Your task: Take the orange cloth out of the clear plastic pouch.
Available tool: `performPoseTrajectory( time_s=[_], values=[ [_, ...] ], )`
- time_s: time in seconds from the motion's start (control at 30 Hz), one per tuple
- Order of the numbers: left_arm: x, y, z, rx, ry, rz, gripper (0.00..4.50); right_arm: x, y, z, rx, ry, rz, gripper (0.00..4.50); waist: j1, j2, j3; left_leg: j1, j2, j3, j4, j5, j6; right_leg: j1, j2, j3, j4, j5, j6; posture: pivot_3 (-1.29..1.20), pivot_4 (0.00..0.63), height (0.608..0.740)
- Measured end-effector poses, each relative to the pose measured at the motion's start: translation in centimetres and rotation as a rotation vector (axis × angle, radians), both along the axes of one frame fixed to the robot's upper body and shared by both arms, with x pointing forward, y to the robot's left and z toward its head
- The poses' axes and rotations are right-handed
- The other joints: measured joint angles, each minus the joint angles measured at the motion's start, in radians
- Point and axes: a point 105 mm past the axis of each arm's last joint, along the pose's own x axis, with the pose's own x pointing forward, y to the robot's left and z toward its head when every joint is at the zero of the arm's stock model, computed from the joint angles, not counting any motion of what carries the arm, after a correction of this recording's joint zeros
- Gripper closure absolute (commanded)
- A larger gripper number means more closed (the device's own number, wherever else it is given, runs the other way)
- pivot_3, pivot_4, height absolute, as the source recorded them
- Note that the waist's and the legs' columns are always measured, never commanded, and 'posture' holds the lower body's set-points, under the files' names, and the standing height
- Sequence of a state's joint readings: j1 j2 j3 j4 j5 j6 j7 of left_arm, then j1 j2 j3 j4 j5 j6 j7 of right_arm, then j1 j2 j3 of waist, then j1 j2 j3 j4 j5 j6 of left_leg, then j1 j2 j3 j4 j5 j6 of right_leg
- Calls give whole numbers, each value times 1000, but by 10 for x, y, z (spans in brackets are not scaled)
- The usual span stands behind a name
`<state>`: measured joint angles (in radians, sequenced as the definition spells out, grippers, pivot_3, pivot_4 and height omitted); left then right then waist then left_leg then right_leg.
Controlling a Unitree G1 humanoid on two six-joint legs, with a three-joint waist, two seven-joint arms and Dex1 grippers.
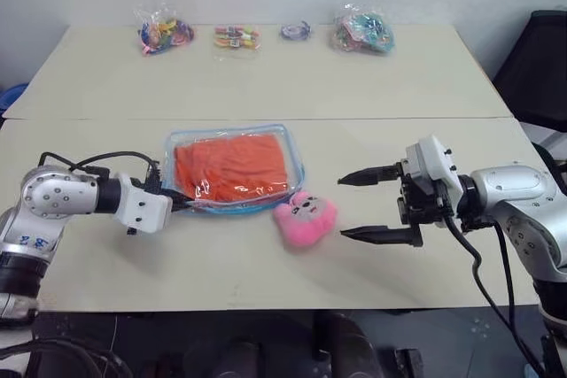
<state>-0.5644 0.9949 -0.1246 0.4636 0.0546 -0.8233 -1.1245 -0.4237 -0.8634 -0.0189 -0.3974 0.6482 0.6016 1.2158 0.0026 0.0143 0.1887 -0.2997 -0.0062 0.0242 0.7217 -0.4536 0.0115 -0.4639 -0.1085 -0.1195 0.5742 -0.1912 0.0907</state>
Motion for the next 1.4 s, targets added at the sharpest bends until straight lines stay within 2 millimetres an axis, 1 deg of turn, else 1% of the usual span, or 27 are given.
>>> performPoseTrajectory(
  time_s=[0.13, 0.3, 0.37, 0.4, 0.5, 0.63, 0.67, 0.73, 0.8, 0.87, 0.93, 0.97, 1.03, 1.13, 1.23, 1.37, 1.4],
  values=[
    [8, 2, -1, 46, -42, -58, 4447, -1, -2, -1, -7, 0, -2, 0, -3, 0, 0, 0, 0, 1, 0, 0, 0, 0, 0, 0, 0, 0, 0, 0, 150, 740],
    [18, -1, -5, 30, -30, -68, 4447, -2, -4, 1, -11, -12, -7, 0, -1, 0, 0, 0, 0, 1, 1, 0, 1, 0, 0, -1, 1, 0, 0, 0, 150, 740],
    [20, -2, -5, 16, -25, -61, 3966, -2, -4, 1, -10, -14, -8, 0, -1, 0, 0, 0, 0, 1, 1, 0, 1, 0, 0, -1, 1, 0, 0, 0, 150, 740],
    [21, -2, -5, 10, -20, -54, 3811, -1, -4, 1, -11, -16, -10, 0, -1, 0, 0, 0, 0, 1, 1, 0, 1, 0, 0, -1, 1, 0, 0, 0, 150, 740],
    [22, -1, -2, -26, -7, -24, 2938, 0, -5, 1, -19, -34, -22, 0, -3, 0, 0, 0, 0, 1, 1, 0, 1, 0, 0, -1, 1, 0, 0, 0, 150, 740],
    [15, -1, -2, -165, 65, 70, 1765, 3, -5, -5, -36, -54, -41, 0, -6, 0, 0, 0, 1, 1, 1, 0, 1, 0, -1, -1, 1, 0, 0, 0, 150, 740],
    [11, 1, -2, -197, 106, 108, 1765, 4, -4, -9, -37, -46, -46, 0, -7, 0, 0, 0, 1, 1, 1, 0, 1, 0, 0, -1, 1, 0, 0, 0, 150, 740],
    [-3, 3, 7, -304, 214, 197, 1765, 6, -3, -17, -42, -41, -58, 0, -12, -1, 1, 0, 2, 1, 1, 0, 1, -1, 0, 0, 1, 0, 0, 0, 150, 740],
    [-21, 0, 23, -436, 345, 278, 1765, 9, 0, -25, -49, -42, -65, 0, -14, -2, 1, 0, 2, 0, 1, 0, 1, -1, -1, 1, 1, 0, 0, 0, 150, 740],
    [-45, -9, 43, -587, 515, 327, 1765, 16, 4, -30, -28, -39, -79, 0, -14, -3, 2, 0, 3, 0, 1, 0, 1, -1, -2, 1, 1, 0, 0, 0, 150, 740],
    [-71, -27, 64, -694, 685, 317, 1765, 24, 7, -40, -14, -12, -103, 0, -12, -2, 2, 1, 5, -6, 1, 0, 1, 0, -3, 3, 1, 0, 0, 0, 150, 740],
    [-80, -35, 71, -720, 727, 301, 1765, 27, 10, -45, -14, 2, -106, 0, -8, 0, 3, 1, 4, -7, 0, 0, 1, 0, -4, 3, 1, 0, 0, 0, 150, 740],
    [-98, -49, 78, -753, 804, 284, 1765, 31, 15, -55, -23, 21, -99, 0, -1, 1, 3, 1, 1, -9, 1, 0, 1, 0, -4, 3, 1, 0, 0, 0, 150, 740],
    [-102, -54, 77, -797, 836, 315, 1765, 38, 15, -62, -33, 31, -110, 0, -4, 1, 3, 2, -1, -9, 1, 0, 1, 1, -2, 3, 1, 0, 0, 0, 150, 740],
    [-104, -58, 73, -820, 844, 337, 1734, 44, 14, -73, -39, 66, -126, 649, -8, 1, 3, 1, 0, -7, 0, 0, 0, 0, 0, 2, 1, 0, -1, 0, 150, 740],
    [-105, -59, 73, -832, 823, 351, 1734, 40, 16, -75, -34, 86, -92, 1928, -10, 1, 3, 2, 1, -1, 0, 0, -2, 0, 0, 1, 1, -1, -2, 0, 150, 740],
    [-105, -59, 74, -833, 819, 354, 1734, 40, 16, -74, -33, 87, -86, 2310, -9, 1, 3, 2, 1, -1, 0, 0, -2, 0, 0, 2, 1, -1, -2, 0, 150, 740]
  ],
)
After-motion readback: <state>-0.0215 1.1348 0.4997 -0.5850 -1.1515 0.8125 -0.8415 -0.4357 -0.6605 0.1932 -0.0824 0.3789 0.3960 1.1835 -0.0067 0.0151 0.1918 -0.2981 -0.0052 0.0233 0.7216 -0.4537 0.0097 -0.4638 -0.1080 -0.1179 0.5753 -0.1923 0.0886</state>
